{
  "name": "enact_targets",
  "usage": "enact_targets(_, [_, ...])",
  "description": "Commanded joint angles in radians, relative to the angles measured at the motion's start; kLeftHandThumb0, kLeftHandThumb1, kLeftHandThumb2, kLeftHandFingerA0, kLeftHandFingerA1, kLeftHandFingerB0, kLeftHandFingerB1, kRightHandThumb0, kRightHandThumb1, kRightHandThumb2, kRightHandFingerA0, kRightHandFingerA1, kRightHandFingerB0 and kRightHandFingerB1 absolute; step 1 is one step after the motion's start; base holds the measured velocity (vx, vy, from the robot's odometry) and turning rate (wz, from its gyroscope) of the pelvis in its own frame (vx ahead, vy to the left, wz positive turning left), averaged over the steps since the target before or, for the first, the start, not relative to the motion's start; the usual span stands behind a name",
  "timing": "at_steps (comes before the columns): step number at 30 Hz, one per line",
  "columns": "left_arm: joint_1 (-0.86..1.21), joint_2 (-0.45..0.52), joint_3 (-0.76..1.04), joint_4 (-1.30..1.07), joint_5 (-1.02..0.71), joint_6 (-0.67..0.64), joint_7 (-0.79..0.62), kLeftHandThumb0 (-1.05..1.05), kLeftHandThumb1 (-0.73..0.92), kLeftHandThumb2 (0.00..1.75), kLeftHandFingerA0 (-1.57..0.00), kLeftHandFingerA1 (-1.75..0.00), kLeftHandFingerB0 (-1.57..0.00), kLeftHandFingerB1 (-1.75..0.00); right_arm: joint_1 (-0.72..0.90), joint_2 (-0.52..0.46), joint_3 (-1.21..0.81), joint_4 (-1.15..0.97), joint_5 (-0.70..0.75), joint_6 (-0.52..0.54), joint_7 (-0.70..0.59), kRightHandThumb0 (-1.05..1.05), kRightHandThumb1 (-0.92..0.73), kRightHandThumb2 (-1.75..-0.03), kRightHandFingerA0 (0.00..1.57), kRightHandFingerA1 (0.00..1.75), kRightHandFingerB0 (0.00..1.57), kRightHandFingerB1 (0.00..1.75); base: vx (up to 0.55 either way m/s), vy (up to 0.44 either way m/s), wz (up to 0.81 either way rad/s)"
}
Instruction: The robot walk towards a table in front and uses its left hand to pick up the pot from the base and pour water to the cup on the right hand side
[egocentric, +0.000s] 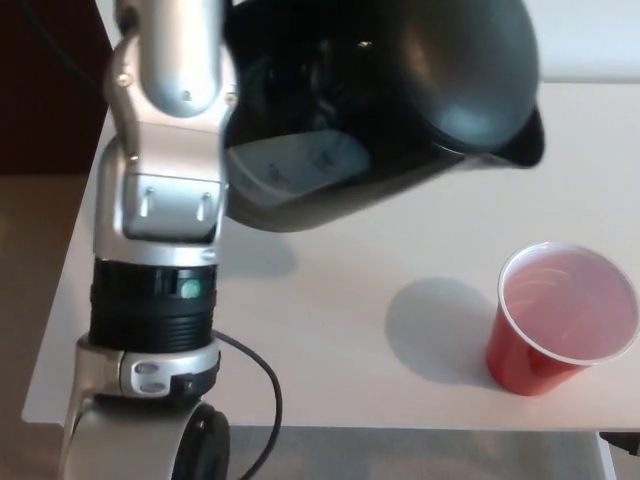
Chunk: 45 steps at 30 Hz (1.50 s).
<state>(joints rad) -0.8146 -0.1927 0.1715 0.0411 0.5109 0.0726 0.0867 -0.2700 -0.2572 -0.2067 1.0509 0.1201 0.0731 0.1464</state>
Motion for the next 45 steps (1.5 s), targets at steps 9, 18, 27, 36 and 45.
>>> enact_targets(9, [0.288, -0.177, 0.301, -0.135, -0.534, 0.402, -0.080, -0.09, 0.62, 0.56, -0.76, -1.75, -0.64, -1.65, 0.035, 0.013, 0.010, -0.007, -0.007, -0.019, 0.016, -0.19, -0.63, -0.74, 0.50, 0.76, 0.41, 0.62, 0.00, 0.000, 0.00])
enact_targets(18, [0.368, -0.199, 0.326, -0.036, -0.573, 0.368, -0.094, -0.07, 0.68, 0.56, -0.66, -1.75, -0.49, -1.66, 0.025, 0.006, 0.026, -0.020, -0.016, -0.035, 0.030, -0.22, -0.61, -0.79, 0.52, 0.80, 0.43, 0.65, 0.00, 0.000, 0.00])
enact_targets(27, [0.414, -0.199, 0.295, -0.026, -0.601, 0.373, -0.068, -0.05, 0.67, 0.59, -0.61, -1.75, -0.42, -1.66, 0.020, 0.006, 0.037, -0.014, -0.020, -0.040, 0.028, -0.21, -0.63, -0.76, 0.50, 0.76, 0.40, 0.62, 0.00, 0.000, 0.00])
enact_targets(36, [0.421, -0.185, 0.239, -0.008, -0.647, 0.363, -0.035, -0.09, 0.68, 0.53, -0.59, -1.75, -0.50, -1.55, 0.008, 0.002, 0.048, -0.036, -0.030, -0.033, 0.029, -0.25, -0.65, -0.73, 0.53, 0.76, 0.43, 0.61, 0.00, 0.000, 0.00])
enact_targets(45, [0.462, -0.023, 0.108, -0.031, -0.735, 0.403, -0.272, -0.47, 0.51, 0.57, -0.20, -0.29, -0.14, -0.27, -0.006, -0.001, 0.056, -0.030, -0.042, -0.034, 0.036, -0.23, -0.67, -0.73, 0.51, 0.75, 0.41, 0.60, 0.00, 0.000, 0.00])
